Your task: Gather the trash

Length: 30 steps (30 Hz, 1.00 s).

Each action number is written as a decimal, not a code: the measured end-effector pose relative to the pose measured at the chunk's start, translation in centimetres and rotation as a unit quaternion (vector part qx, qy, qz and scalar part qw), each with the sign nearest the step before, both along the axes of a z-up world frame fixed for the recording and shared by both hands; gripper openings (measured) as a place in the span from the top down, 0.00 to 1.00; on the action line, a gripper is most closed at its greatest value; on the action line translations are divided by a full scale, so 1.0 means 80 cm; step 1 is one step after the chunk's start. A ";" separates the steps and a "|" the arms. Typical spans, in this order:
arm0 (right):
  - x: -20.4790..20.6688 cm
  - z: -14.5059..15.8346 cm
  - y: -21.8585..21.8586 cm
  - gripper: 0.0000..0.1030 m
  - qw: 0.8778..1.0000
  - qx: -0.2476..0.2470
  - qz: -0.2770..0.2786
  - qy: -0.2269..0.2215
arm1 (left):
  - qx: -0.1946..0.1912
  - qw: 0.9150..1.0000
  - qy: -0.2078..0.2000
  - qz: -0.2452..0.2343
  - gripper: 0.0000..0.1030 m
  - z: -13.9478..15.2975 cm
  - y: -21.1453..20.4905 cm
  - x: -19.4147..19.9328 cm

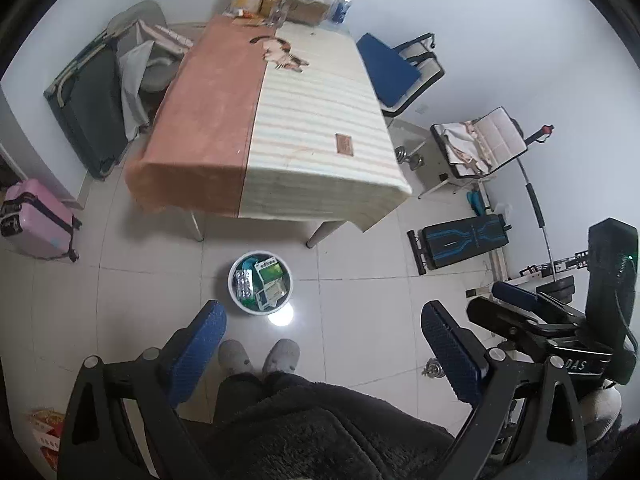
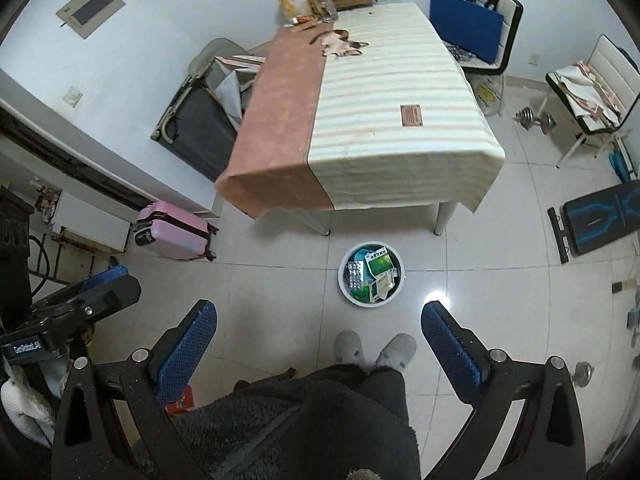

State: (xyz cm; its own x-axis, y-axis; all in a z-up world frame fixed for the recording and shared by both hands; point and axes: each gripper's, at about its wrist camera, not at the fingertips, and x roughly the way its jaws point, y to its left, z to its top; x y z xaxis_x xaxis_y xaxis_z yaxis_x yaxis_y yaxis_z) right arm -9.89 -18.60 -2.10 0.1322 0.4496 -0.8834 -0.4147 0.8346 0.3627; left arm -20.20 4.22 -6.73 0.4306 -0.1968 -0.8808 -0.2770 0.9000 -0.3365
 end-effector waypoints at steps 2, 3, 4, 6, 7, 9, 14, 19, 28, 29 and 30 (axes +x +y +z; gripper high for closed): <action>-0.003 0.008 -0.001 0.00 1.000 0.001 0.003 -0.001 | 0.001 1.000 -0.005 -0.002 0.03 0.008 -0.002 -0.003; -0.005 0.012 -0.002 0.00 1.000 0.001 0.004 -0.002 | 0.002 1.000 -0.007 -0.002 0.03 0.010 -0.004 -0.003; -0.005 0.014 -0.003 0.00 1.000 0.003 0.004 -0.001 | 0.004 1.000 -0.008 -0.002 0.03 0.012 -0.004 -0.004; -0.005 0.016 -0.004 0.00 1.000 0.004 0.004 0.000 | 0.003 1.000 -0.010 0.000 0.03 0.014 -0.005 -0.003; -0.005 0.017 -0.005 0.00 1.000 0.004 0.003 -0.001 | 0.004 1.000 -0.011 0.000 0.03 0.015 -0.005 -0.004; -0.005 0.018 -0.005 0.00 1.000 0.004 0.002 -0.002 | 0.005 1.000 -0.011 0.003 0.03 0.017 -0.007 -0.006; -0.003 0.019 -0.006 0.00 1.000 0.004 0.002 0.001 | 0.006 1.000 -0.010 0.012 0.03 0.015 -0.007 -0.008; -0.003 0.018 -0.005 0.00 1.000 0.002 0.006 0.006 | 0.004 1.000 -0.005 0.017 0.00 0.013 -0.007 -0.012; -0.002 0.012 -0.004 0.00 1.000 -0.004 0.006 0.013 | -0.002 1.000 0.000 0.026 0.00 0.011 -0.010 -0.018; -0.003 0.012 -0.005 0.00 1.000 -0.004 0.007 0.014 | -0.002 1.000 0.000 0.027 0.00 0.011 -0.010 -0.019; -0.002 0.011 -0.001 0.00 1.000 -0.004 0.006 0.014 | -0.003 1.000 0.000 0.028 0.00 0.010 -0.011 -0.019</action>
State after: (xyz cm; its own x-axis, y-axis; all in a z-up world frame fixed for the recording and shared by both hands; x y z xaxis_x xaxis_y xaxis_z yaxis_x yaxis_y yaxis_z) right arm -10.07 -18.70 -1.19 0.1024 0.4430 -0.8907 -0.4145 0.8329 0.3666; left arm -21.73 3.37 -5.92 0.4409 -0.1767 -0.8800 -0.3272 0.8813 -0.3409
